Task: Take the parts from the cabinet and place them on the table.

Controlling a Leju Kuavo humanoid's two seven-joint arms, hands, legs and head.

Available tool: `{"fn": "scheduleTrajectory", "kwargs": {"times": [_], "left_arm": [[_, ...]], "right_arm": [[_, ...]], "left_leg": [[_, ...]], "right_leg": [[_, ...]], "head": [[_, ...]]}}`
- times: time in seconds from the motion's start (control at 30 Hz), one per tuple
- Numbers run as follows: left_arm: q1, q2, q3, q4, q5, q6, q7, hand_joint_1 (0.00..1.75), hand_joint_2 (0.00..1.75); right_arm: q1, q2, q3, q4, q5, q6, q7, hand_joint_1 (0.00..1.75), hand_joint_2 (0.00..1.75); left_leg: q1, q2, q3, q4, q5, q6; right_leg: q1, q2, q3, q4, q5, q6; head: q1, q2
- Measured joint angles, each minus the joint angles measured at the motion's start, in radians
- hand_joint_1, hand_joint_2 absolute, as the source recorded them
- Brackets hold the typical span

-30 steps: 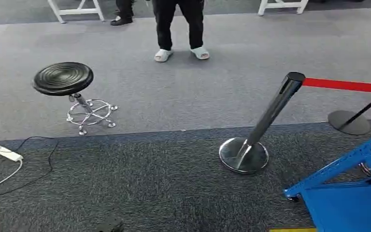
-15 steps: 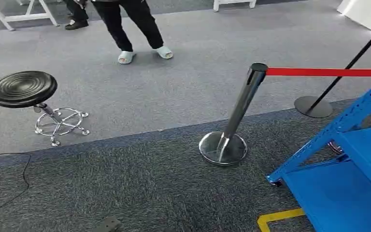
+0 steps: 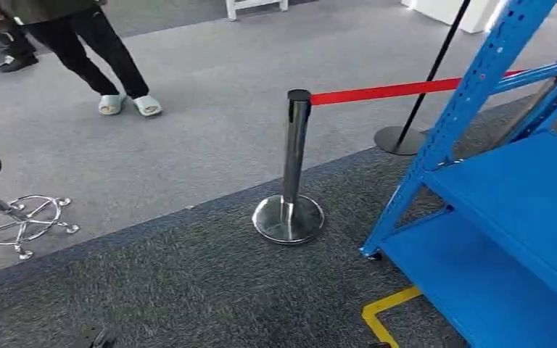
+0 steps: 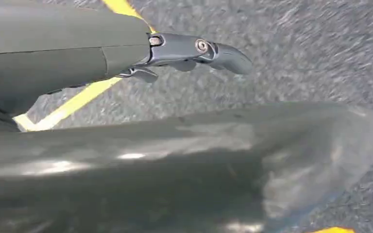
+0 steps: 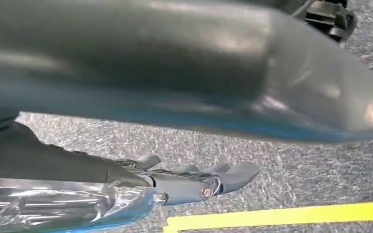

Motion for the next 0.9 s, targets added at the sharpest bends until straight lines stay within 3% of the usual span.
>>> {"fn": "scheduleTrajectory", "kwargs": {"times": [0.1, 0.13, 0.17, 0.2, 0.23, 0.3, 0.33, 0.37, 0.43, 0.47, 0.5, 0.53, 0.63, 0.67, 0.7, 0.73, 0.8, 0.83, 0.87, 0.9], "left_arm": [[-0.001, 0.006, 0.011, 0.000, 0.003, 0.009, 0.010, 0.00, 0.00], [-0.004, 0.008, 0.014, 0.000, 0.018, 0.015, 0.023, 0.00, 0.00], [-0.009, 0.014, 0.022, 0.000, 0.032, 0.019, 0.036, 0.00, 0.00], [-0.011, 0.017, 0.034, 0.000, 0.044, 0.023, 0.043, 0.00, 0.00], [-0.009, 0.023, 0.042, 0.000, 0.053, 0.024, 0.048, 0.00, 0.00], [-0.002, 0.034, 0.050, 0.000, 0.036, 0.027, 0.047, 0.00, 0.00], [-0.001, 0.044, 0.049, 0.000, 0.012, 0.026, 0.039, 0.00, 0.00], [-0.002, 0.054, 0.045, 0.002, -0.014, 0.025, 0.032, 0.00, 0.00], [-0.001, 0.080, 0.032, 0.005, -0.053, 0.028, 0.025, 0.00, 0.00], [0.001, 0.094, 0.027, 0.007, -0.073, 0.036, 0.017, 0.00, 0.00], [0.002, 0.112, 0.016, 0.009, -0.098, 0.050, 0.004, 0.00, 0.00], [0.003, 0.124, 0.004, 0.012, -0.117, 0.060, -0.009, 0.00, 0.00], [-0.002, 0.157, -0.026, 0.021, -0.140, 0.076, -0.020, 0.00, 0.00], [-0.004, 0.166, -0.031, 0.024, -0.140, 0.077, -0.019, 0.00, 0.00], [-0.006, 0.169, -0.038, 0.029, -0.140, 0.075, -0.018, 0.00, 0.00], [-0.003, 0.170, -0.041, 0.032, -0.140, 0.075, -0.014, 0.00, 0.00], [0.004, 0.177, -0.041, 0.035, -0.140, 0.075, -0.013, 0.00, 0.00], [0.005, 0.177, -0.042, 0.038, -0.140, 0.075, -0.013, 0.00, 0.00], [0.005, 0.178, -0.042, 0.040, -0.140, 0.075, -0.013, 0.00, 0.00], [0.004, 0.179, -0.042, 0.040, -0.140, 0.075, -0.013, 0.00, 0.00]], "right_arm": [[0.006, 0.000, 0.004, -0.004, 0.003, 0.009, -0.007, 0.00, 0.00], [0.006, -0.001, 0.004, -0.004, 0.002, 0.022, -0.011, 0.00, 0.00], [0.006, -0.002, 0.003, -0.004, -0.002, 0.035, -0.012, 0.00, 0.00], [0.004, -0.002, 0.003, -0.004, -0.006, 0.043, -0.014, 0.00, 0.00], [0.004, -0.002, 0.003, -0.004, -0.009, 0.048, -0.015, 0.00, 0.00], [0.004, -0.003, 0.002, -0.004, -0.027, 0.058, -0.020, 0.00, 0.00], [0.004, -0.003, -0.003, -0.004, -0.042, 0.064, -0.029, 0.00, 0.00], [0.005, -0.003, -0.008, -0.003, -0.053, 0.066, -0.037, 0.00, 0.00], [0.006, -0.003, -0.020, -0.003, -0.071, 0.068, -0.058, 0.00, 0.00], [0.007, -0.003, -0.026, -0.002, -0.075, 0.075, -0.061, 0.00, 0.00], [0.005, -0.003, -0.034, 0.003, -0.079, 0.085, -0.059, 0.00, 0.00], [0.005, -0.003, -0.040, 0.007, -0.084, 0.093, -0.056, 0.00, 0.00], [0.007, -0.003, -0.067, 0.020, -0.093, 0.099, -0.040, 0.00, 0.00], [0.007, -0.002, -0.074, 0.021, -0.093, 0.100, -0.039, 0.00, 0.00], [0.006, -0.002, -0.082, 0.022, -0.093, 0.101, -0.038, 0.00, 0.00], [0.002, -0.002, -0.087, 0.023, -0.093, 0.103, -0.038, 0.00, 0.00], [0.002, -0.002, -0.092, 0.027, -0.093, 0.106, -0.036, 0.00, 0.00], [0.003, -0.002, -0.097, 0.029, -0.093, 0.106, -0.034, 0.00, 0.00], [0.003, -0.002, -0.103, 0.030, -0.093, 0.106, -0.032, 0.00, 0.00], [0.003, -0.002, -0.104, 0.030, -0.093, 0.107, -0.032, 0.00, 0.00]], "left_leg": [[-0.009, 0.031, -0.006, 0.007, 0.001, 0.026], [-0.003, 0.048, -0.005, 0.001, 0.007, 0.036], [-0.003, 0.063, -0.004, 0.000, 0.010, 0.044], [-0.005, 0.073, -0.005, 0.000, 0.009, 0.053], [-0.009, 0.088, -0.004, 0.000, 0.007, 0.055], [-0.015, 0.123, -0.004, 0.000, 0.006, 0.057], [-0.016, 0.138, -0.004, 0.000, 0.006, 0.057], [-0.016, 0.150, -0.003, 0.000, 0.004, 0.056], [-0.015, 0.175, 0.005, 0.001, -0.001, 0.049], [-0.015, 0.186, 0.011, 0.002, -0.005, 0.043], [-0.023, 0.193, 0.013, 0.005, -0.011, 0.035], [-0.023, 0.200, 0.017, 0.006, -0.013, 0.029], [-0.018, 0.226, 0.026, -0.003, -0.011, 0.012], [-0.013, 0.203, 0.025, 0.001, -0.019, 0.004], [-0.013, 0.151, 0.011, 0.035, -0.047, 0.001], [-0.013, 0.126, -0.027, 0.114, -0.094, -0.001], [-0.013, 0.113, -0.113, 0.284, -0.163, -0.003], [-0.013, 0.111, -0.140, 0.328, -0.168, -0.003], [-0.013, 0.111, -0.142, 0.320, -0.145, -0.002], [-0.011, 0.110, -0.121, 0.268, -0.101, -0.001]], "right_leg": [[-0.010, 0.033, -0.014, -0.018, 0.015, 0.022], [-0.011, 0.046, -0.017, -0.019, 0.017, 0.028], [-0.007, 0.004, -0.022, -0.002, 0.004, 0.027], [-0.001, -0.056, -0.045, 0.047, -0.034, 0.028], [0.000, -0.092, -0.080, 0.125, -0.080, 0.031], [-0.002, -0.117, -0.157, 0.292, -0.152, 0.031], [-0.002, -0.119, -0.167, 0.318, -0.154, 0.032], [-0.002, -0.120, -0.153, 0.297, -0.136, 0.031], [-0.002, -0.137, -0.055, 0.131, -0.058, 0.028], [-0.001, -0.171, 0.003, 0.036, -0.026, 0.027], [0.002, -0.201, 0.018, 0.006, -0.030, 0.021], [0.002, -0.182, 0.021, 0.004, -0.024, 0.012], [0.007, -0.152, 0.013, 0.003, -0.021, -0.007], [0.000, -0.141, 0.016, -0.003, -0.016, -0.015], [-0.001, -0.133, 0.015, -0.004, -0.013, -0.020], [-0.001, -0.122, 0.012, -0.004, -0.012, -0.024], [0.000, -0.095, 0.009, -0.003, -0.012, -0.026], [0.000, -0.082, 0.008, -0.003, -0.011, -0.026], [-0.001, -0.067, 0.009, -0.003, -0.010, -0.025], [-0.002, -0.053, 0.010, -0.003, -0.009, -0.024]], "head": [[0.002, 0.000], [0.000, 0.000], [0.003, 0.000], [0.011, 0.000], [0.015, 0.000], [0.014, 0.000], [0.015, 0.000], [0.015, 0.000], [0.015, 0.000], [0.015, 0.000], [0.016, 0.000], [0.012, 0.000], [0.013, 0.000], [0.012, 0.000], [0.006, 0.000], [0.005, 0.000], [0.005, 0.000], [0.003, 0.000], [0.004, 0.000], [0.004, 0.000]]}}
